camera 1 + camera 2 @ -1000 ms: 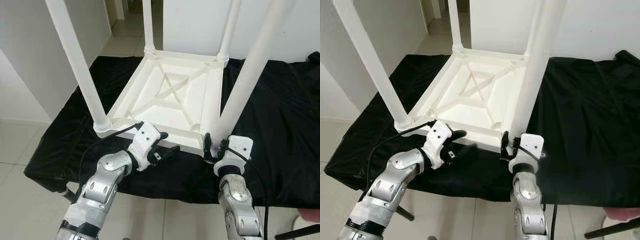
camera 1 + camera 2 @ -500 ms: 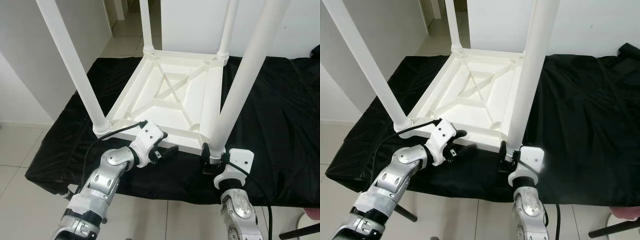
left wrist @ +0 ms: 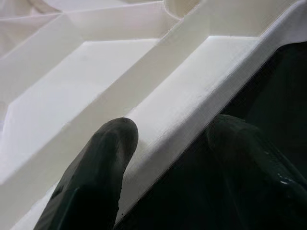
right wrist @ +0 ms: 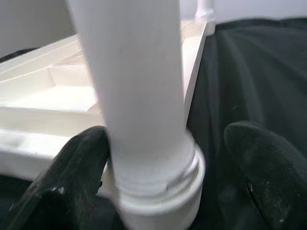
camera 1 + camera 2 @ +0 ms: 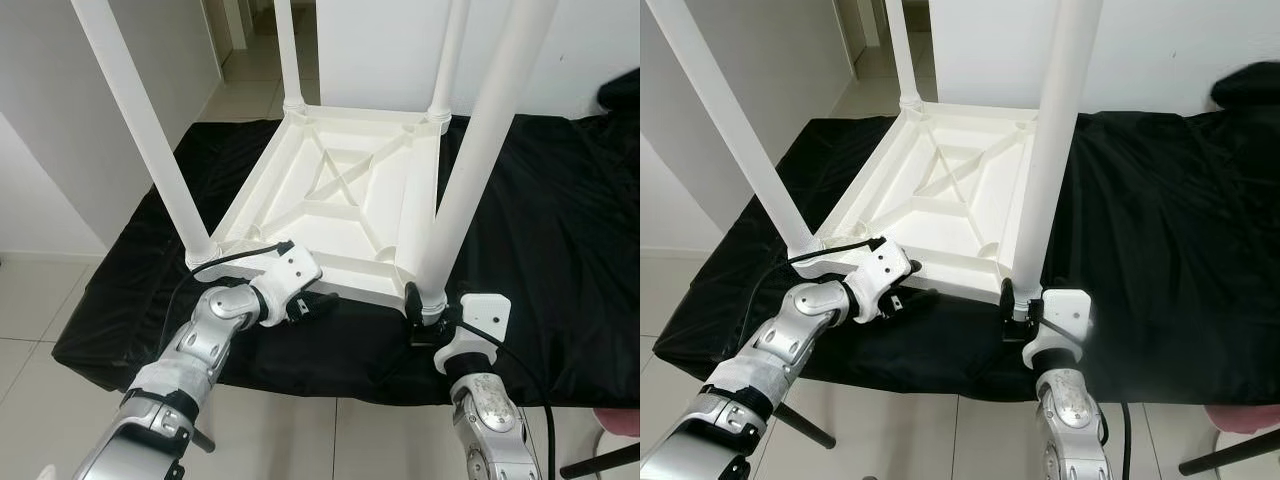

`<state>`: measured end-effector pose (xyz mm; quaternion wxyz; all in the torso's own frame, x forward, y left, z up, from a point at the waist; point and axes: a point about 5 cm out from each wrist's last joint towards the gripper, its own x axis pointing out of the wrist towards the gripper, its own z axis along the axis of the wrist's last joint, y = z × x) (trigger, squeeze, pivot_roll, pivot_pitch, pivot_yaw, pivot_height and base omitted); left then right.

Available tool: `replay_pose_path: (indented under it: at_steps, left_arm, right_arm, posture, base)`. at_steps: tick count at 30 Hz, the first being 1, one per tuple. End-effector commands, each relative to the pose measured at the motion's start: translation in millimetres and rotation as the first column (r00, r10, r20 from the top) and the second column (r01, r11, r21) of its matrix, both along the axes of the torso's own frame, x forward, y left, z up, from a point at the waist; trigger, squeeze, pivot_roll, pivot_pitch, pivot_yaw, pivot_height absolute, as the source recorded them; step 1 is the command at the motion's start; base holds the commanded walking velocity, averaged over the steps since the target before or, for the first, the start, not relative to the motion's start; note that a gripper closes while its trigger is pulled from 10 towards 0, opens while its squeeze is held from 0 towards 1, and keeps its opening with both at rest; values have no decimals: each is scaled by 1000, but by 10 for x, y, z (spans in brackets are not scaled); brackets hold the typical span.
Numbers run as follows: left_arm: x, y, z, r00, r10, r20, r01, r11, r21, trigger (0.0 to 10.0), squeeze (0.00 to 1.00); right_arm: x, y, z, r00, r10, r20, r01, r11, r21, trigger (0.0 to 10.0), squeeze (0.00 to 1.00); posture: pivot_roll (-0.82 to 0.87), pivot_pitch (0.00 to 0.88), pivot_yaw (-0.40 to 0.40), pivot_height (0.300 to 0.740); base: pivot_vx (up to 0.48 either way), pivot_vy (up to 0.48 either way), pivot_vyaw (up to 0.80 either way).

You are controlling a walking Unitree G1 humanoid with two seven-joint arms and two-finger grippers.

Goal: Building children table

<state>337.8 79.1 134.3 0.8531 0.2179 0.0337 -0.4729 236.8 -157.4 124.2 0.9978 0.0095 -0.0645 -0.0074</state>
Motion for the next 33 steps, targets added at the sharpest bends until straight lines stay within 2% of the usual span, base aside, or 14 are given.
replay_pose_path:
  at_steps: [1, 6, 9, 13, 17, 21, 31, 32, 33]
  left_arm:
    - [149, 116, 23, 977, 197, 78, -198, 980, 2, 10000, 0]
    - [213, 135, 26, 972, 220, 86, -222, 975, 18, 10000, 0]
    - [272, 158, 5, 970, 225, 94, -232, 970, 72, 10000, 0]
    - [281, 183, -46, 972, 218, 89, -228, 965, 130, 10000, 0]
    - [356, 308, -116, 949, 314, 41, -316, 929, 193, 10000, 0]
    - [390, 383, -124, 935, 354, 5, -347, 914, 211, 10000, 0]
    - [410, 507, -149, 925, 378, -36, -359, 902, 240, 10000, 0]
    - [405, 518, -159, 928, 371, -43, -350, 904, 245, 3804, 0]
    - [405, 518, -159, 928, 371, -43, -350, 904, 245, 3804, 0]
  right_arm:
    - [-34, 57, -42, 1000, 25, -13, -25, 999, 24, 10000, 0]
    - [-31, 62, -39, 1000, 27, -11, -27, 999, 25, 10000, 0]
    - [-33, 34, -32, 1000, 22, -3, -22, 1000, 20, 10000, 0]
    - [-51, 16, -39, 1000, 16, -5, -16, 1000, 18, 10000, 0]
    - [-80, 13, -55, 1000, 10, -12, -10, 1000, 16, 10000, 0]
    - [-84, 20, -67, 1000, 7, -16, -6, 1000, 15, 10000, 0]
    - [-82, 32, -86, 1000, 2, -19, -2, 1000, 13, 10000, 0]
    - [-81, 27, -88, 1000, -1, -19, 1, 1000, 12, 10000, 0]
    - [-81, 27, -88, 1000, -1, -19, 1, 1000, 12, 10000, 0]
  posture:
    - [-69, 56, 137, 740]
    - [-73, 56, 143, 740]
    - [-81, 58, 151, 740]
    - [-86, 60, 155, 740]
    - [-90, 66, 159, 740]
    - [-93, 66, 170, 740]
    - [-95, 62, 179, 740]
    - [-94, 60, 179, 740]
    - [-94, 60, 179, 740]
  base:
    - [0, 0, 0]
    - [0, 0, 0]
    - [0, 0, 0]
    - [0, 0, 0]
    - [0, 0, 0]
    - [0, 0, 0]
    - [0, 0, 0]
    - [0, 0, 0]
    - [0, 0, 0]
